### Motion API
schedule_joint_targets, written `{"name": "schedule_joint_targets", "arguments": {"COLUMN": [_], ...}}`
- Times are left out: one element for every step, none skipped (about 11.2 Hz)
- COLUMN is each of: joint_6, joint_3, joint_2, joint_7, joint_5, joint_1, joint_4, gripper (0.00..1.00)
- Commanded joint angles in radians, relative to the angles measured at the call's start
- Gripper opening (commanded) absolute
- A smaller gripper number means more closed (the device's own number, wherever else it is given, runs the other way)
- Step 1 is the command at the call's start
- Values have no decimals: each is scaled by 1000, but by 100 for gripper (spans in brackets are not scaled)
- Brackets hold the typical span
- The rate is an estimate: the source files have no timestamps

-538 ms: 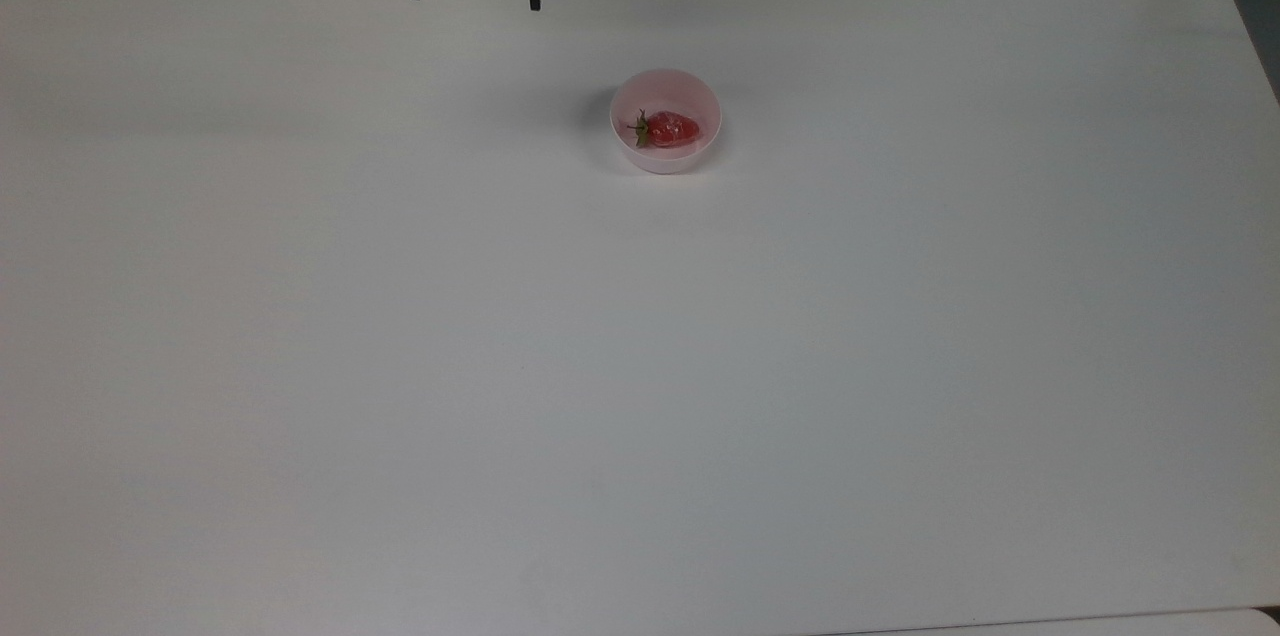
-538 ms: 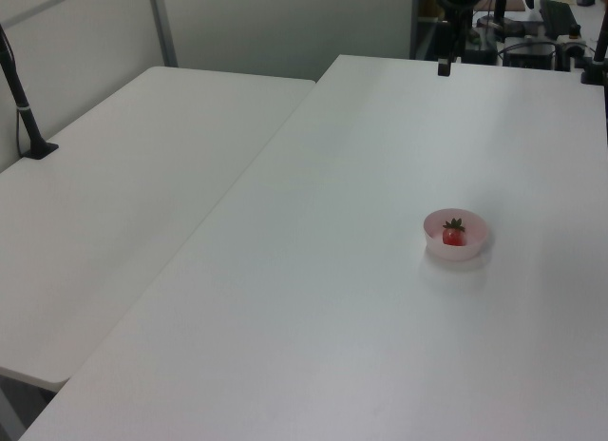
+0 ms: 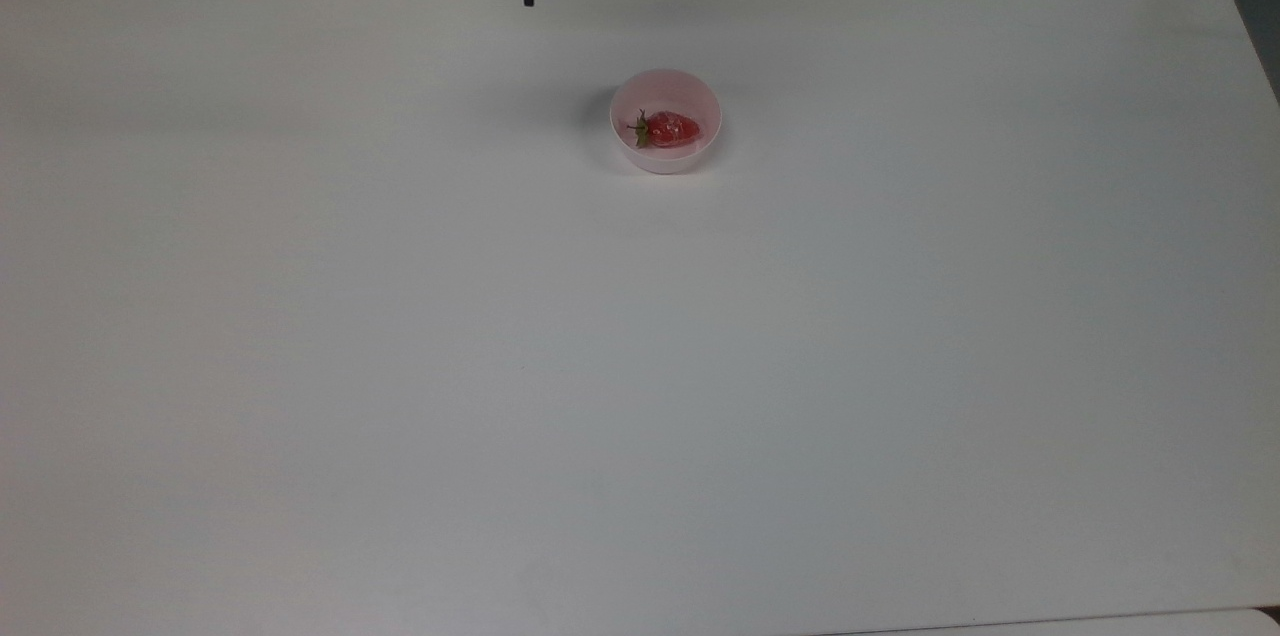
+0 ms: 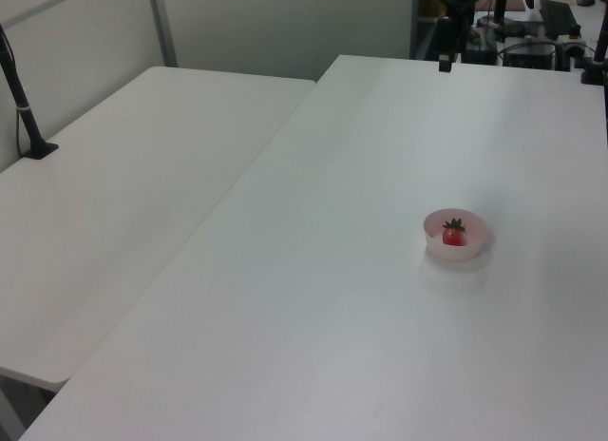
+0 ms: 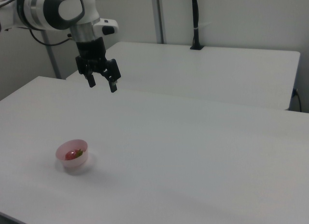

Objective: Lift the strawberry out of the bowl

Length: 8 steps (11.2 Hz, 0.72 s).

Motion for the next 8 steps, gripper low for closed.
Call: {"name": "schedule_joint_targets", "arguments": {"joint_6": [-41,-29,-28,-40,-35,-29,-29,-19], "joint_3": [-24,-23,-18,-11,-8,-8,-8,-6], "joint_2": [-20,-8,-3,26,31,37,67,69], "joint_7": [-20,-22,-23,-9,-18,-35,-55,-57], "joint_5": [9,9,9,9,7,6,6,7], "joint_1": [2,5,10,15,21,39,73,93], "joint_4": [17,20,22,23,13,-19,-29,-68], "gripper": [100,100,100,100,100,100,100,100]}}
